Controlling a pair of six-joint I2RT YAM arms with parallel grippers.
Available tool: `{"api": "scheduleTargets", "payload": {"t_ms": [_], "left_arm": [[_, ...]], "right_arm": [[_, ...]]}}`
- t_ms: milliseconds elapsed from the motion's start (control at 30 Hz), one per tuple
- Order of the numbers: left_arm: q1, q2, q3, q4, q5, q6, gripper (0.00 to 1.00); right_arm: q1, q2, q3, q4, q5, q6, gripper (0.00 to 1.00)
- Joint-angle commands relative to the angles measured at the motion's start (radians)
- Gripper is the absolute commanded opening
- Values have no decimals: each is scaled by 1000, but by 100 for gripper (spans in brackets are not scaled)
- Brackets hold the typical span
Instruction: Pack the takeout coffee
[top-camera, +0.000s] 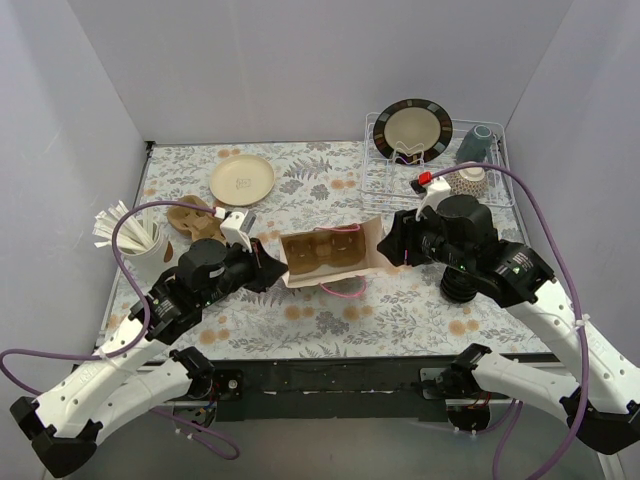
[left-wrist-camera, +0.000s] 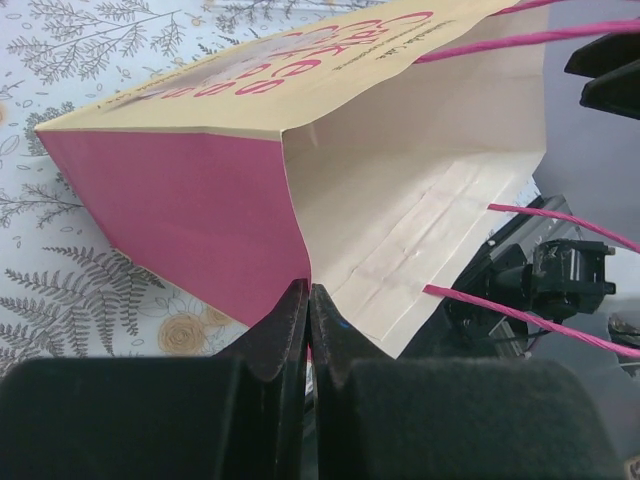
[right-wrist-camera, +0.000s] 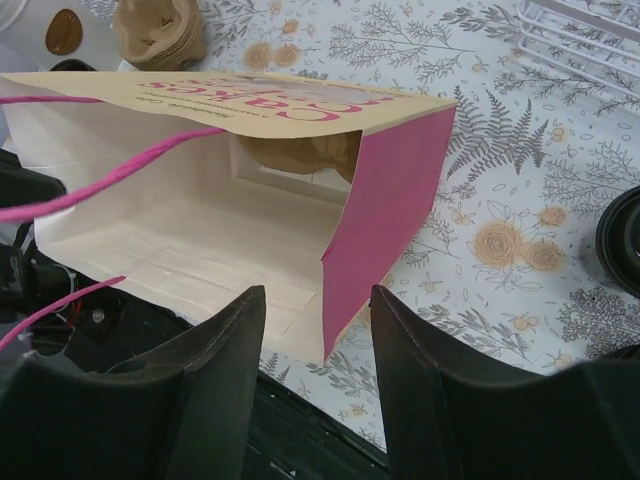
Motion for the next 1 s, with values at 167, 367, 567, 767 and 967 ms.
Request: {"api": "scheduleTargets", "payload": {"t_ms": [167, 367, 567, 767, 967], "left_arm": [[-4, -14, -8, -2, 51, 21, 0], [-4, -20, -8, -5, 35, 28, 0], [-4, 47, 80, 9, -9, 83, 0], [-4, 162, 217, -2, -23, 90, 0], [-4, 156, 204, 16, -46, 125, 0]], "right_arm": [[17, 46, 40, 2, -28, 29, 54], [29, 143, 102, -100, 127, 49, 49], [29, 224, 238, -76, 187, 0, 1], [54, 331, 413, -231, 251, -1, 1], [115, 247, 228, -79, 325, -3, 1]]}}
